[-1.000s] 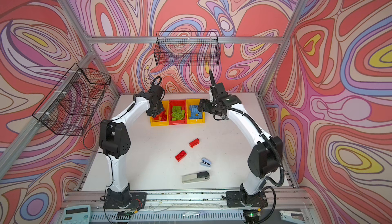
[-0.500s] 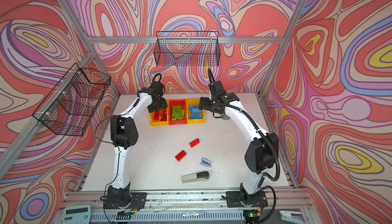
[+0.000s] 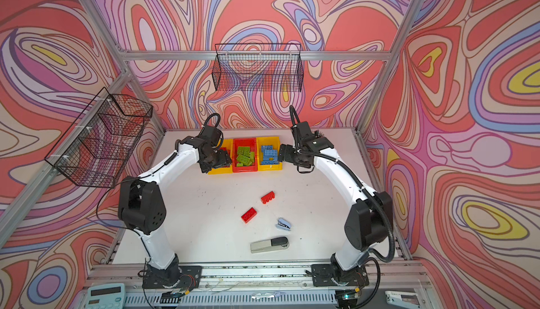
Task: Sort the legos into containers by color
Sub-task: 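Reach the left gripper forward and close it on a red brick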
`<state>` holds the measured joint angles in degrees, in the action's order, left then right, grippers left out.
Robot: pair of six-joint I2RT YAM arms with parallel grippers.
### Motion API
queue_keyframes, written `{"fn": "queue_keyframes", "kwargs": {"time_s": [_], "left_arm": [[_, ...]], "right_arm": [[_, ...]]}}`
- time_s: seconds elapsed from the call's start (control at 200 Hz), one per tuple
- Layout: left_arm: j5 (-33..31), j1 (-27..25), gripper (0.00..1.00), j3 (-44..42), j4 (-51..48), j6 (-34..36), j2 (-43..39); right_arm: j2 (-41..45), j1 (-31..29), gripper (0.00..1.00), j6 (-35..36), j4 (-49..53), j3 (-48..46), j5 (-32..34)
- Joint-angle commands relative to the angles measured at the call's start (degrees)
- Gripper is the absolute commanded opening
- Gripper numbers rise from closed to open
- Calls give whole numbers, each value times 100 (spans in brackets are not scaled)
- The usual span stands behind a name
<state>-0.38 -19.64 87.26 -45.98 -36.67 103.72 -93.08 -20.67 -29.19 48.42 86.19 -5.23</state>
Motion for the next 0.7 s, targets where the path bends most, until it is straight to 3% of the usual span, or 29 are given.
{"fn": "queue_keyframes", "kwargs": {"time_s": [0.0,0.17,0.361,0.696], "left_arm": [[256,-478,83,-665,141,-41,-461],[489,-1443,83,-1840,745,87,-1038],[145,-2237,82,-2170,741,469,-1292],[-330,-2918,83,-2867,1513,664,-1201]], "right_arm": [[444,-5,96,-266,80,-381,144],[1030,-143,96,-463,88,-1013,423],[1677,-158,96,-681,36,-1467,222],[2109,-155,96,-162,847,-1117,-51]]}}
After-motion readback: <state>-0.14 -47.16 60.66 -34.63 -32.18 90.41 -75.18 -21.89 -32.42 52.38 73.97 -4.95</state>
